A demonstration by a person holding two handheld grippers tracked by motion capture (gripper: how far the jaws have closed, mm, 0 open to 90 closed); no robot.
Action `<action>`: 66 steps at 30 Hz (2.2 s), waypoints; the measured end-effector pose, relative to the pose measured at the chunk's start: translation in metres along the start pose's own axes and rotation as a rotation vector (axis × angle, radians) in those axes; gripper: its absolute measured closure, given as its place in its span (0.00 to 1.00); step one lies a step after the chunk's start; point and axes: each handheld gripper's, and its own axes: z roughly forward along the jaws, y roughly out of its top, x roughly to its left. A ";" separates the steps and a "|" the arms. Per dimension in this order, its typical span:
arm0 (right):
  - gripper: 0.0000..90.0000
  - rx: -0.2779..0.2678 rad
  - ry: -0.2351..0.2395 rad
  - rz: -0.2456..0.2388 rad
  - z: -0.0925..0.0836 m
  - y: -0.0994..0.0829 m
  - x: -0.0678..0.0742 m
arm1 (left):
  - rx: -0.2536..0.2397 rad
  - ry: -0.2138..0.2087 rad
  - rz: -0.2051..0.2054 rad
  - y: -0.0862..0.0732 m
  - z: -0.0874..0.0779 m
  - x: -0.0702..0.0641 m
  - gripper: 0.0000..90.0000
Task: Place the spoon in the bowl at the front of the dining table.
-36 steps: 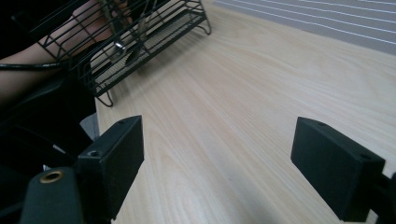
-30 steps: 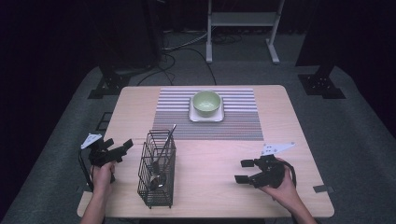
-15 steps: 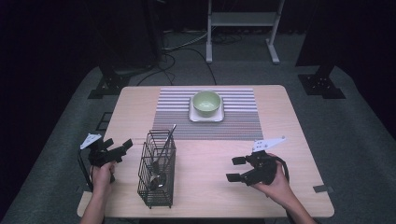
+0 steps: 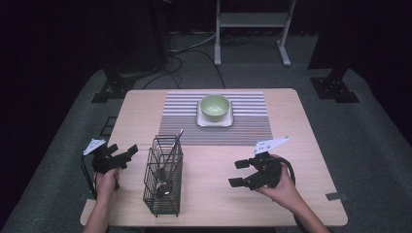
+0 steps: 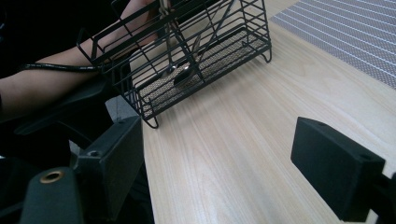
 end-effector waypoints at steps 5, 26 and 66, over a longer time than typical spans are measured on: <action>0.18 0.014 0.013 -0.013 0.005 0.009 0.005 | -0.001 0.001 0.000 0.000 0.000 0.001 0.00; 0.18 0.080 0.065 -0.053 0.027 0.059 0.030 | -0.004 0.002 -0.004 0.000 0.000 0.003 0.00; 0.18 0.190 0.084 -0.077 0.066 0.098 0.037 | -0.007 0.001 -0.012 0.001 -0.001 0.003 0.00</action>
